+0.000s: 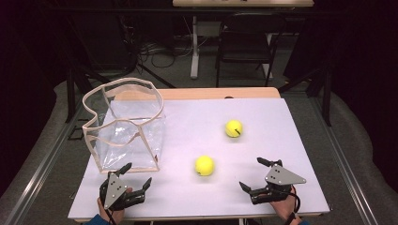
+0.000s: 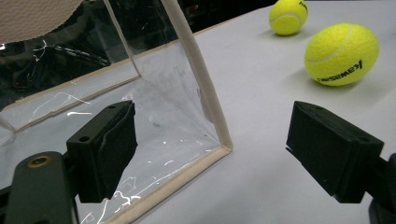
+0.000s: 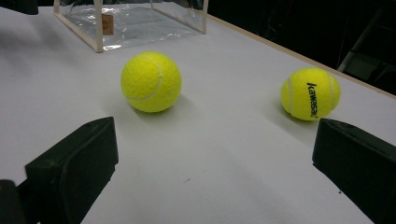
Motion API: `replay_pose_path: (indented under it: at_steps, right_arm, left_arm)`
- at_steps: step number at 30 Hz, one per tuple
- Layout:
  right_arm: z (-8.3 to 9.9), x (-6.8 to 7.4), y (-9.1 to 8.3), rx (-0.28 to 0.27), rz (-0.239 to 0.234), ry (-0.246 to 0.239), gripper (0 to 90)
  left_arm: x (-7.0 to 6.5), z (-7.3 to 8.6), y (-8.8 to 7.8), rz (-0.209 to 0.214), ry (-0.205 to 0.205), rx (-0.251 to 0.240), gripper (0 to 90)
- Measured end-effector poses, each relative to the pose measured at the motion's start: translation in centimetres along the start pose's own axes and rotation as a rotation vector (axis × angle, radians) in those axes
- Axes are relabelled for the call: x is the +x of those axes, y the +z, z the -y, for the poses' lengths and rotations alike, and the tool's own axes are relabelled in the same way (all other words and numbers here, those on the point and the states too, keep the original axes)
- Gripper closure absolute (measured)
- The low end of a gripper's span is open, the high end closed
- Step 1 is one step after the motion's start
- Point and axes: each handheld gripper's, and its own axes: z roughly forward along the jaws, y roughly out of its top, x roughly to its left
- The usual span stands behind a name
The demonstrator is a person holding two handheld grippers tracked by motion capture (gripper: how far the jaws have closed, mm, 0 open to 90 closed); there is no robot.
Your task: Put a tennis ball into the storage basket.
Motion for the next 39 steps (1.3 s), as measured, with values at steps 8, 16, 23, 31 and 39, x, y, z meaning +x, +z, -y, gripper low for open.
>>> replay_pose_path:
  at_steps: [8, 16, 23, 31, 39]
  right_arm:
    - [0.0, 0.1, 0.2, 0.013, 0.002, 0.005, 0.0]
    - [-0.6, 0.1, 0.6, 0.032, 0.002, 0.003, 0.0]
    - [-1.1, 0.4, 1.2, 0.049, -0.009, -0.005, 0.0]
    - [-1.4, 0.4, 2.2, 0.081, -0.032, 0.002, 0.0]
    - [-2.3, 0.2, 2.7, 0.096, -0.051, 0.001, 0.0]
  left_arm:
    - [-0.1, 0.0, 0.0, -0.003, 0.004, 0.001, 15.9]
    - [-0.1, 0.0, -0.1, -0.001, 0.01, -0.002, 15.9]
    - [-0.1, 0.0, -0.1, -0.001, 0.007, -0.001, 15.9]
    - [-0.1, 0.0, -0.1, 0.002, 0.008, -0.002, 15.9]
    - [0.0, 0.0, -0.1, 0.003, 0.005, 0.004, 15.9]
